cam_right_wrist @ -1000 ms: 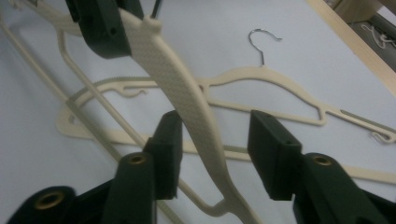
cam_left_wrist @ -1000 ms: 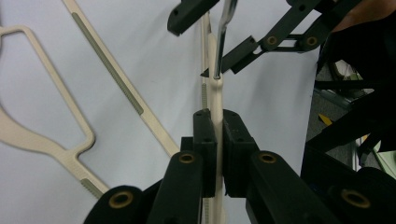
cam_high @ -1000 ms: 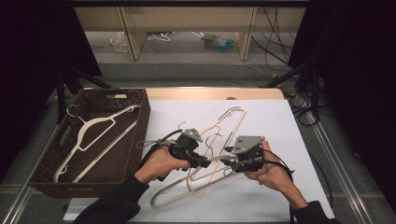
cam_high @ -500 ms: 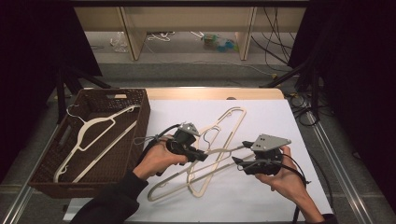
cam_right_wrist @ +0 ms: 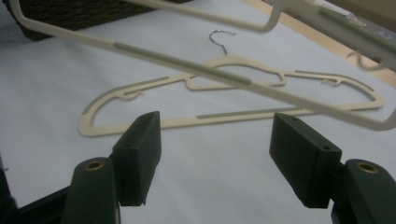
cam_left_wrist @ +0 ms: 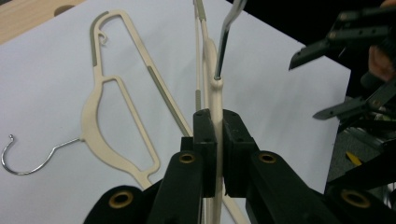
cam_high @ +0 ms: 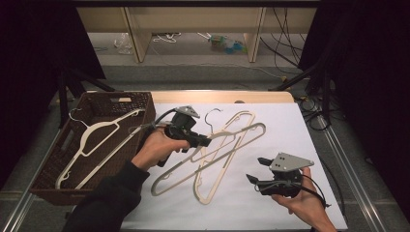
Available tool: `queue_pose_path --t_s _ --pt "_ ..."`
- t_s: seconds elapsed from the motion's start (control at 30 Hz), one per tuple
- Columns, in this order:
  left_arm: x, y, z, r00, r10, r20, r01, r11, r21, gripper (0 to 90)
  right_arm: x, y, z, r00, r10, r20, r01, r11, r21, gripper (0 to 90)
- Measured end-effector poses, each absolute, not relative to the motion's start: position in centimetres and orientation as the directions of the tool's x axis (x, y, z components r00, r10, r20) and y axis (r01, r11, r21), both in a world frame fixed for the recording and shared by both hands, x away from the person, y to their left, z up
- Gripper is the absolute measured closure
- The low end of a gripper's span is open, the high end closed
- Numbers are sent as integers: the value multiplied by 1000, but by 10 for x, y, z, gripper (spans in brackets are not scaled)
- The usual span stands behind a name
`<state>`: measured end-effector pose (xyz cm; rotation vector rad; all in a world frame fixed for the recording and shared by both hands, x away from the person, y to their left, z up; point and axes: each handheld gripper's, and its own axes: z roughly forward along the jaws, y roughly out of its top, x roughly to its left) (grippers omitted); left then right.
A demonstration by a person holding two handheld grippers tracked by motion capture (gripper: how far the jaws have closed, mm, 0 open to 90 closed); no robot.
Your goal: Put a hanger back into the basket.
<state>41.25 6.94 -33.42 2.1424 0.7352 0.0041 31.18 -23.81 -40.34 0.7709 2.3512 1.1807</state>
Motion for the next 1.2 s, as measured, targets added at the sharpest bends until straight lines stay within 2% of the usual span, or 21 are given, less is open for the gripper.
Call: queue_pose_path --t_s 0.57,0.9,1.2 --pt "421 122 -270 776 548 -311 537 -318 781 857 308 -240 -411 -779 622 -82 319 504 802 337" --pt "413 185 -235 737 624 -261 522 -279 806 858 309 -239 -414 -782 619 -75 328 511 795 338" --pt "409 242 -225 686 697 -209 521 -270 809 857 310 -239 -414 -781 620 -77 327 511 795 339"
